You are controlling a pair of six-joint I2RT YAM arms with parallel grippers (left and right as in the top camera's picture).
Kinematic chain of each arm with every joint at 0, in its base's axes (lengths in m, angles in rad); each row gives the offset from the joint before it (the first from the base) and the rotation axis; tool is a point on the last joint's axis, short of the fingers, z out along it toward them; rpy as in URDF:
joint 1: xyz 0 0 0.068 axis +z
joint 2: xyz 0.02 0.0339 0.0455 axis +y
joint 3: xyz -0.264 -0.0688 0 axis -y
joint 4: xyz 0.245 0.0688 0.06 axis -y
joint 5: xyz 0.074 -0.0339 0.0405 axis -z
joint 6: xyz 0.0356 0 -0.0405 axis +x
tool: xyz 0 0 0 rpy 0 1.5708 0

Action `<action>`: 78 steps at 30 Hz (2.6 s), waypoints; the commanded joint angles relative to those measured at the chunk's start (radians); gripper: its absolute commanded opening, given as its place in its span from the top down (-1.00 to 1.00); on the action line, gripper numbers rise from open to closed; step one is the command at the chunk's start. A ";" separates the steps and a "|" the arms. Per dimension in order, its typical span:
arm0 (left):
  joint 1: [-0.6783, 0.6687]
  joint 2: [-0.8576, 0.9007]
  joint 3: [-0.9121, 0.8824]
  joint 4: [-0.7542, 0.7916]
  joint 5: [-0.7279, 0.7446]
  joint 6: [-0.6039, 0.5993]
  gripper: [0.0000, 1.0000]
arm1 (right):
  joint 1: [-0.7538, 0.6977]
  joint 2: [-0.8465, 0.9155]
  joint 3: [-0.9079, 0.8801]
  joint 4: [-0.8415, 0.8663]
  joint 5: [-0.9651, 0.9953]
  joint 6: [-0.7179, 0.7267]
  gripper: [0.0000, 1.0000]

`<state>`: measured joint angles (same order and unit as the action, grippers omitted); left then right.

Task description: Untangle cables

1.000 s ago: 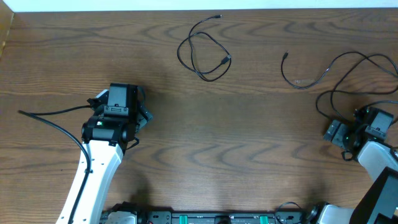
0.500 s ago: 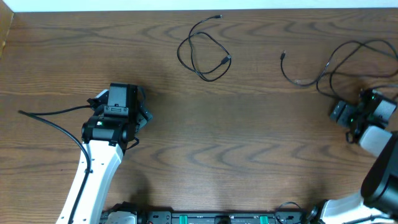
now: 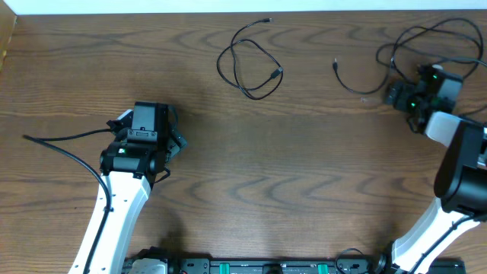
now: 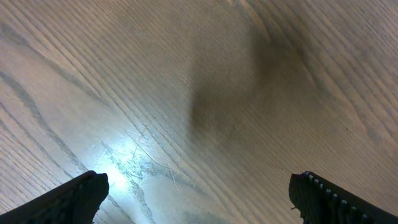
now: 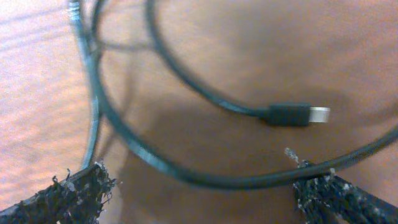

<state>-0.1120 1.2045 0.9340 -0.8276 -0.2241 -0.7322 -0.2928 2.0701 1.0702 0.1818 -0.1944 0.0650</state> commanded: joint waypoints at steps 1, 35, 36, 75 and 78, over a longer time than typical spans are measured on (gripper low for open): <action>0.004 0.004 0.019 -0.002 -0.024 0.006 -0.96 | 0.064 0.204 -0.064 -0.117 -0.115 0.137 -0.96; 0.004 0.004 0.019 -0.002 -0.024 0.006 -0.96 | 0.104 -0.713 -0.023 -0.538 -0.156 0.193 -0.99; 0.004 0.004 0.019 -0.002 -0.024 0.006 -0.96 | 0.104 -0.732 -0.023 -0.538 -0.156 0.192 -0.99; 0.004 0.004 0.019 -0.002 -0.024 0.006 -0.96 | 0.104 -0.788 -0.023 -0.658 -0.156 0.192 -0.99; 0.004 0.004 0.019 -0.002 -0.024 0.006 -0.96 | 0.104 -0.788 -0.023 -0.658 -0.156 0.192 -0.99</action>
<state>-0.1120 1.2045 0.9340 -0.8272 -0.2241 -0.7322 -0.1913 1.2873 1.0443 -0.4747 -0.3443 0.2459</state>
